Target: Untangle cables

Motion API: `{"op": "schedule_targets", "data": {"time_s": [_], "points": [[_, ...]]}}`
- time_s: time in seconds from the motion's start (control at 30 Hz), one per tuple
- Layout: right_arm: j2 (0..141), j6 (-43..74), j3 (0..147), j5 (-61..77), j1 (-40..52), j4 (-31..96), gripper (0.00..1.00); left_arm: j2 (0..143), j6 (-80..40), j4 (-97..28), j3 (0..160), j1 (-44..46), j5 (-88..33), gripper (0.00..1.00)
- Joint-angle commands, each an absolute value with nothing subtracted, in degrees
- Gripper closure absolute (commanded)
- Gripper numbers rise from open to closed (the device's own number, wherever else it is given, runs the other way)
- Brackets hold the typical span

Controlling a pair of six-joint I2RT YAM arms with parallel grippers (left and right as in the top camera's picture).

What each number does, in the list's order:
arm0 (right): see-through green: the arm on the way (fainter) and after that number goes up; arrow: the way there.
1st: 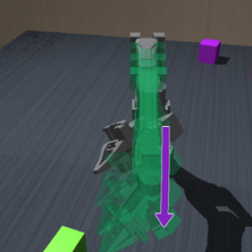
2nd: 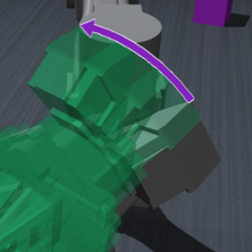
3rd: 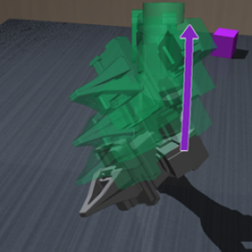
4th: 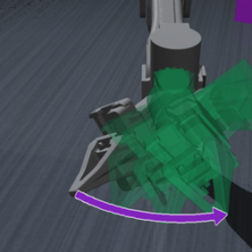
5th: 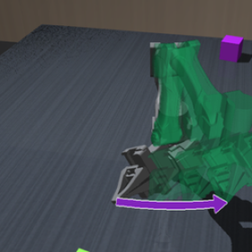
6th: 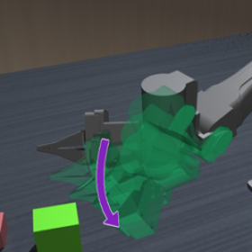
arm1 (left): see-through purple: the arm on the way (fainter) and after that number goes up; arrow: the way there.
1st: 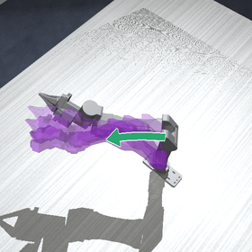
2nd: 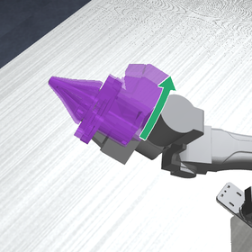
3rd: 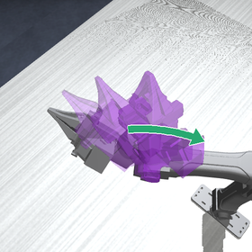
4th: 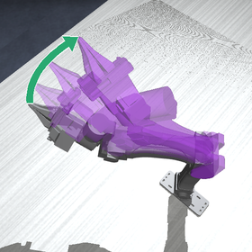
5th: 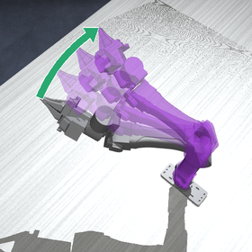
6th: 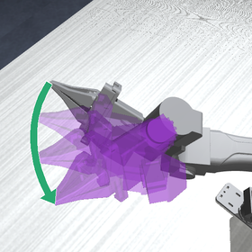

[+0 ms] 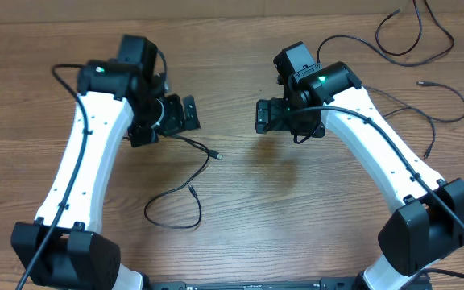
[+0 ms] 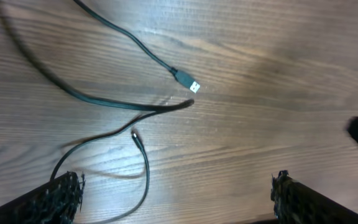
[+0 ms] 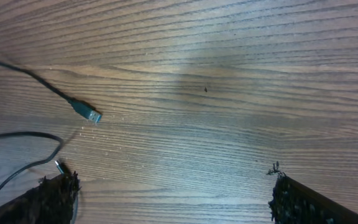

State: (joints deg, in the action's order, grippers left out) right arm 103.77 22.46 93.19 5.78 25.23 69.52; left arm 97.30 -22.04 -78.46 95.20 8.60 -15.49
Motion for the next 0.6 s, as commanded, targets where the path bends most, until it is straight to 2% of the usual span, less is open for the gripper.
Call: {"op": "schedule_targets", "data": {"time_s": [0.0,0.2,0.57], "points": [[103.6,22.7,92.9,6.9,25.4,69.2,0.00,96.1,-20.8,-80.7,100.8,7.4,-14.7,0.00],[103.6,22.7,92.9,9.3,25.4,69.3,0.00,96.1,-26.0,-80.7,101.8,5.4,-4.8,0.00],[103.6,22.5,92.9,15.3,25.4,66.5,0.00,96.0,-24.4,-85.3,101.8,4.5,-6.3,0.00]]}}
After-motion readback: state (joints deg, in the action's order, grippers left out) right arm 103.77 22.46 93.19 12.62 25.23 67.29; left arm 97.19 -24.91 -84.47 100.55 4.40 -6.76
